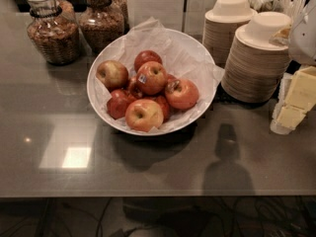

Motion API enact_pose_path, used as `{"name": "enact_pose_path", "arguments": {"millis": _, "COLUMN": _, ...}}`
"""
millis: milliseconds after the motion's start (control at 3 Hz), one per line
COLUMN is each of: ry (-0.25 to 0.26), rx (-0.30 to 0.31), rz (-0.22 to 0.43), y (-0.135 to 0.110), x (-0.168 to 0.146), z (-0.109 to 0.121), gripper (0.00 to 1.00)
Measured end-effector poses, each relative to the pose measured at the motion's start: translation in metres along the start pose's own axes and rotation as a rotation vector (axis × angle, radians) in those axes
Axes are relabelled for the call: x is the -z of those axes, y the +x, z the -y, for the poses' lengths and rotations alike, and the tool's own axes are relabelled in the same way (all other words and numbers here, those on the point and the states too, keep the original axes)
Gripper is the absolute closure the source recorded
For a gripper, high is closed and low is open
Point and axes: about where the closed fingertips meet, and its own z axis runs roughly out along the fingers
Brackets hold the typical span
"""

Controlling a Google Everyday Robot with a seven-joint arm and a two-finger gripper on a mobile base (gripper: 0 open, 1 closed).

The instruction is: Pick apple from white bowl

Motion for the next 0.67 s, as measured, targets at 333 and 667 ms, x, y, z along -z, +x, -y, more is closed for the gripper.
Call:
{"name": "enact_pose_path", "arguments": {"millis": 333, "ry": 0.000, "rx": 0.000, "rz": 0.000, "y": -0.0001, "x": 0.0000, "z": 0.0000, "gripper": 0.00}}
{"name": "enact_pose_path", "arguments": {"millis": 667, "ry": 0.021, "rx": 0.016, "rz": 0.016, "y": -0.0091, "x": -0.0041, "z": 0.0031, "gripper": 0.00}}
